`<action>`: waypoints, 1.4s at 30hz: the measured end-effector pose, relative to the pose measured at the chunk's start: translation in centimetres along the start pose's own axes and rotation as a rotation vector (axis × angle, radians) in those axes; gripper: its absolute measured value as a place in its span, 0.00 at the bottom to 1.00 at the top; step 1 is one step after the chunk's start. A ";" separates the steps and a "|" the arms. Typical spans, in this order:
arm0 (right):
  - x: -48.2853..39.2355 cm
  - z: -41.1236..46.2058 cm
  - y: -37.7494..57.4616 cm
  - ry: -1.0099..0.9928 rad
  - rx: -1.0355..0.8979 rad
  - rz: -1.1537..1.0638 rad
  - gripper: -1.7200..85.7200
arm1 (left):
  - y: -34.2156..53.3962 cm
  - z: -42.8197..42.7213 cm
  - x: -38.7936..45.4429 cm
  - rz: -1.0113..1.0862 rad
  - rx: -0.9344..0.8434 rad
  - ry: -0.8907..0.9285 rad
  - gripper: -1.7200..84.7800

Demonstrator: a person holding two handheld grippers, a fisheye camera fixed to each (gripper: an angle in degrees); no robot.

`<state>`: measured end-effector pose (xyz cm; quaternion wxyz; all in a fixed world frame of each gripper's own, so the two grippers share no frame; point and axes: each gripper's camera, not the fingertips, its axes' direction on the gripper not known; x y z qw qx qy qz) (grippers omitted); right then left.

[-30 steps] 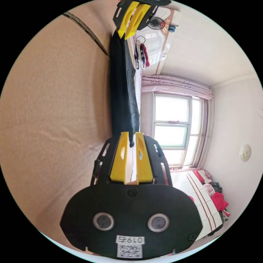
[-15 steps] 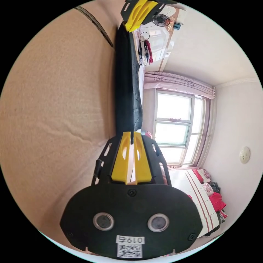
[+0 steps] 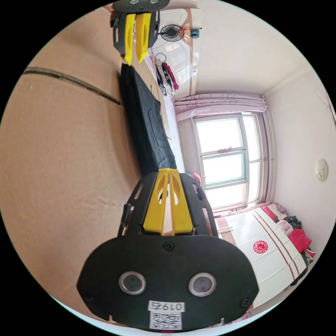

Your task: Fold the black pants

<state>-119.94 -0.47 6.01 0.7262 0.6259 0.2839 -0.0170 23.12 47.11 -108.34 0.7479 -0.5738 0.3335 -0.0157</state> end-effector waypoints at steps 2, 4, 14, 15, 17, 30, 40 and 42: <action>0.4 -0.2 -1.3 -0.011 0.048 0.012 0.01 | -0.5 0.2 -0.1 -0.009 0.016 0.007 0.04; 0.5 -0.1 -2.3 -0.031 0.082 0.014 0.01 | -1.0 0.2 0.0 -0.009 0.036 0.030 0.04; -0.4 1.8 -6.0 -0.096 0.124 -0.032 0.01 | -2.7 0.9 1.6 0.042 0.018 0.057 0.04; -0.5 2.0 -6.0 -0.098 0.117 -0.035 0.01 | -2.9 0.9 1.8 0.048 0.012 0.057 0.03; -0.5 2.6 -6.1 -0.119 0.099 -0.038 0.01 | -3.2 1.0 2.1 0.052 0.007 0.057 0.03; 0.2 3.5 -7.8 -0.183 0.039 0.056 0.01 | -4.8 1.0 3.4 0.104 -0.007 0.108 0.03; 0.5 3.6 -8.7 -0.165 0.046 0.062 0.01 | -5.7 2.1 5.9 0.060 -0.027 0.101 0.03; 1.5 3.8 -8.3 -0.113 0.032 0.078 0.01 | -5.8 1.2 7.3 0.074 0.000 0.038 0.03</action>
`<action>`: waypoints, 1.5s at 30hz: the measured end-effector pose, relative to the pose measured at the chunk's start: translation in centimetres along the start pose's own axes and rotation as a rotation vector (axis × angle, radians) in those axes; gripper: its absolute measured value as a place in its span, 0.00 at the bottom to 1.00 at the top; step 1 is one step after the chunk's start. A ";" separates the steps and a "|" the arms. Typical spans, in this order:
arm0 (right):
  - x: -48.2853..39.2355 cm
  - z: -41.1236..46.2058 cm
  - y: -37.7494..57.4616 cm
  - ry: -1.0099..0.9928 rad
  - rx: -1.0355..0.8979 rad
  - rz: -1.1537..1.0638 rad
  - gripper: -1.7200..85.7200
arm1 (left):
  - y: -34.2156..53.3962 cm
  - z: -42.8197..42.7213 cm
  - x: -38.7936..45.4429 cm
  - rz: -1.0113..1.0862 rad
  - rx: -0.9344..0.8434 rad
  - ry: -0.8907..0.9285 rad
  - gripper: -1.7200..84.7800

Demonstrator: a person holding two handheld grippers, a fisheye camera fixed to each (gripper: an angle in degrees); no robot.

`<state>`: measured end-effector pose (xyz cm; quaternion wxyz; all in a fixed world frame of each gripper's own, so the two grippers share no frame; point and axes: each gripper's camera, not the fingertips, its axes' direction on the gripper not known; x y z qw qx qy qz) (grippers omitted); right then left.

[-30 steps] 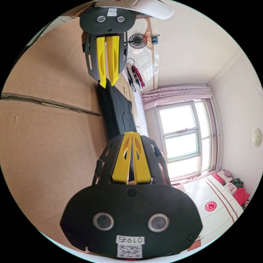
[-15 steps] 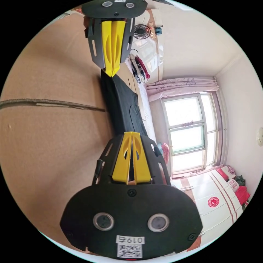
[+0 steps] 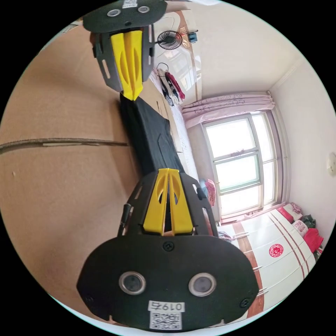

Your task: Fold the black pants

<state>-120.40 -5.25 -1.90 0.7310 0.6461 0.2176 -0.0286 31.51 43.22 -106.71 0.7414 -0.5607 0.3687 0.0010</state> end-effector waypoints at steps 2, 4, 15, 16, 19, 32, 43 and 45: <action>2.2 0.1 1.1 0.005 -0.015 0.065 0.01 | 0.1 -0.8 0.4 -0.036 0.054 -0.016 0.03; 3.4 0.3 2.1 -0.036 -0.029 0.092 0.01 | 0.1 -0.5 0.4 -0.086 0.062 0.001 0.03; 4.7 1.4 6.7 -0.077 -0.150 0.012 0.09 | -3.2 2.1 3.2 -0.091 0.213 0.116 0.03; 4.7 1.8 6.8 -0.072 -0.165 -0.003 0.09 | -3.6 2.3 3.5 -0.089 0.221 0.118 0.03; 4.7 2.7 6.7 -0.056 -0.178 -0.028 0.09 | -5.0 3.5 4.9 -0.064 0.246 0.129 0.03; 6.7 5.9 9.1 -0.129 -0.187 -0.084 0.01 | -3.4 11.5 9.0 -0.059 0.200 0.162 0.03; 12.7 7.9 14.6 -0.131 -0.159 0.094 0.01 | 5.9 18.6 5.8 -0.371 0.312 0.317 0.03; 16.3 8.8 16.7 -0.180 -0.145 0.235 0.01 | 10.5 21.6 2.5 -0.558 0.317 0.334 0.03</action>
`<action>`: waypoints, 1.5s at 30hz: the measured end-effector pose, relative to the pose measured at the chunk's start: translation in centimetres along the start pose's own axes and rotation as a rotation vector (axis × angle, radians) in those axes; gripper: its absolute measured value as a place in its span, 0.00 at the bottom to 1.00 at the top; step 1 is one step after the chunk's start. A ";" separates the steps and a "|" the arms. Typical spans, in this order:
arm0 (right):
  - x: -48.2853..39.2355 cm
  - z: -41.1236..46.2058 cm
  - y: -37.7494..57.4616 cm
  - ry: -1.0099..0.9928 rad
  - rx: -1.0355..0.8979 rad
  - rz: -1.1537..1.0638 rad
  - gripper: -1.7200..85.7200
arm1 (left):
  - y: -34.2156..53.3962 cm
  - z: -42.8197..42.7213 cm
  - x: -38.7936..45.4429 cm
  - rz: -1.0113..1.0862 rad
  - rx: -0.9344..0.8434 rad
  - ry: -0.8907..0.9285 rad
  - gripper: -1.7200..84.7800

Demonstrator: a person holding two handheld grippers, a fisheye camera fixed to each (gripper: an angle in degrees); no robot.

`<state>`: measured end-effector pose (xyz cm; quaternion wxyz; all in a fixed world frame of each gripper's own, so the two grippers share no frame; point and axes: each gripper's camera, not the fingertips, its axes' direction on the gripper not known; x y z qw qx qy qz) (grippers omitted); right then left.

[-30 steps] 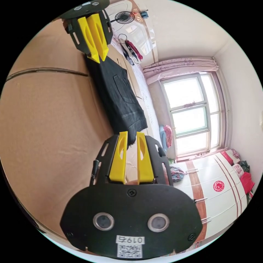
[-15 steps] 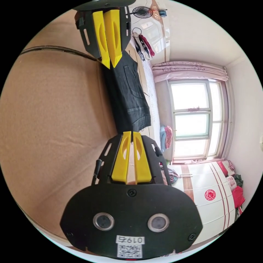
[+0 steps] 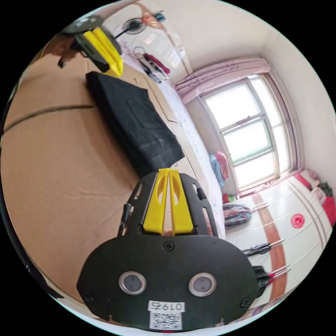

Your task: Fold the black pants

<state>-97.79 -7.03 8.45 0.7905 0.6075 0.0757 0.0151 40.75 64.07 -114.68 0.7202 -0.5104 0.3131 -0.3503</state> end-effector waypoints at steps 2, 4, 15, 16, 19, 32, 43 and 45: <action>5.3 2.4 1.2 -0.068 -0.027 0.148 0.01 | 1.7 1.6 -5.0 -0.134 -0.038 -0.032 0.03; 9.2 4.7 2.0 -0.134 -0.027 0.249 0.01 | 3.5 3.8 -10.5 -0.292 -0.068 -0.051 0.04; 26.8 23.2 7.1 -0.779 0.007 0.679 0.02 | 13.7 25.2 -30.1 -0.883 -0.229 0.414 0.09; 28.0 25.1 8.3 -0.818 0.002 0.726 0.03 | 14.1 25.9 -30.5 -0.894 -0.235 0.421 0.09; 30.5 29.3 11.0 -0.933 0.001 0.805 0.09 | 16.5 29.3 -31.8 -0.952 -0.258 0.478 0.09; 36.1 40.0 18.6 -1.207 0.027 1.004 0.08 | 23.0 35.8 -34.1 -1.024 -0.229 0.591 0.06; 37.6 41.9 18.9 -1.169 -0.030 0.992 0.01 | 23.4 36.3 -33.7 -0.972 -0.233 0.563 0.04; 37.5 42.1 18.8 -1.175 -0.048 0.999 0.02 | 23.2 36.1 -33.4 -0.972 -0.236 0.551 0.04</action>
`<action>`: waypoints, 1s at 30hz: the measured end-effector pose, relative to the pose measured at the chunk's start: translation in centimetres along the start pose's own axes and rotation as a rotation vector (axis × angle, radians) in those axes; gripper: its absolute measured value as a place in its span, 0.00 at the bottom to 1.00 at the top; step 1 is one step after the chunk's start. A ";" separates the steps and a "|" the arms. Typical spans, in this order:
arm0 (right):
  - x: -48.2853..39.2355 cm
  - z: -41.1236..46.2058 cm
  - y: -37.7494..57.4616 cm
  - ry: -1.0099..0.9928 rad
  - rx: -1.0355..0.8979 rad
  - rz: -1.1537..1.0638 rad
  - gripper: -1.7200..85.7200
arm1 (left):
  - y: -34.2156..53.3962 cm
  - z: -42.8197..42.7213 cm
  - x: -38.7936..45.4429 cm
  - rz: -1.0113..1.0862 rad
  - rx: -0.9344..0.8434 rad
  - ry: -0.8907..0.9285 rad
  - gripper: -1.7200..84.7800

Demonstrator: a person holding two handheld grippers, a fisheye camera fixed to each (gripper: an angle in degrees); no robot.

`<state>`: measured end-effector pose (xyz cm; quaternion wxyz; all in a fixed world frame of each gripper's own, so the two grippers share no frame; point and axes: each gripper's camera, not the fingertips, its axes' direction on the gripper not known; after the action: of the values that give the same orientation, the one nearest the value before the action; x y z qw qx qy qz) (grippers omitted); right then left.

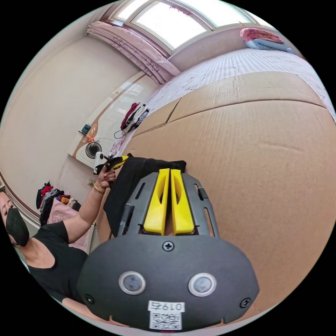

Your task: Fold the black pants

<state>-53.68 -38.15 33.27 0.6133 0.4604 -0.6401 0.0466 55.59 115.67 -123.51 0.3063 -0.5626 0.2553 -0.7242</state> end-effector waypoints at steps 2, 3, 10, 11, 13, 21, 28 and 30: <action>-0.1 0.1 -0.1 -0.002 -0.002 0.012 0.03 | 0.1 -0.1 0.5 0.004 0.001 -0.012 0.04; -0.2 0.0 -0.1 -0.005 0.002 0.009 0.03 | 0.2 -0.3 0.8 0.008 0.005 -0.020 0.04; -4.4 -4.0 4.1 -0.001 0.040 -0.073 0.14 | 3.3 -6.7 3.9 0.050 0.130 -0.010 0.06; -5.7 -4.1 5.5 0.013 0.018 -0.092 0.16 | 5.0 -7.8 5.4 0.090 0.122 -0.007 0.07; -7.3 -3.5 7.6 0.021 -0.029 -0.104 0.18 | 8.0 -8.7 7.9 0.141 0.092 -0.011 0.09; -10.9 0.1 11.8 0.051 -0.099 -0.042 0.18 | 16.6 -8.2 13.2 0.040 0.001 -0.039 0.11; -15.3 2.3 13.3 0.131 -0.097 -0.057 0.15 | 16.7 -8.5 17.4 0.081 -0.024 -0.080 0.07; -16.1 2.8 13.9 0.131 -0.084 -0.045 0.15 | 16.5 -8.9 19.3 0.098 -0.038 -0.107 0.06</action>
<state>-67.58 -23.36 26.29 0.6735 0.4445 -0.5895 0.0358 46.10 90.55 -124.63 0.3439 -0.5929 0.2796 -0.6723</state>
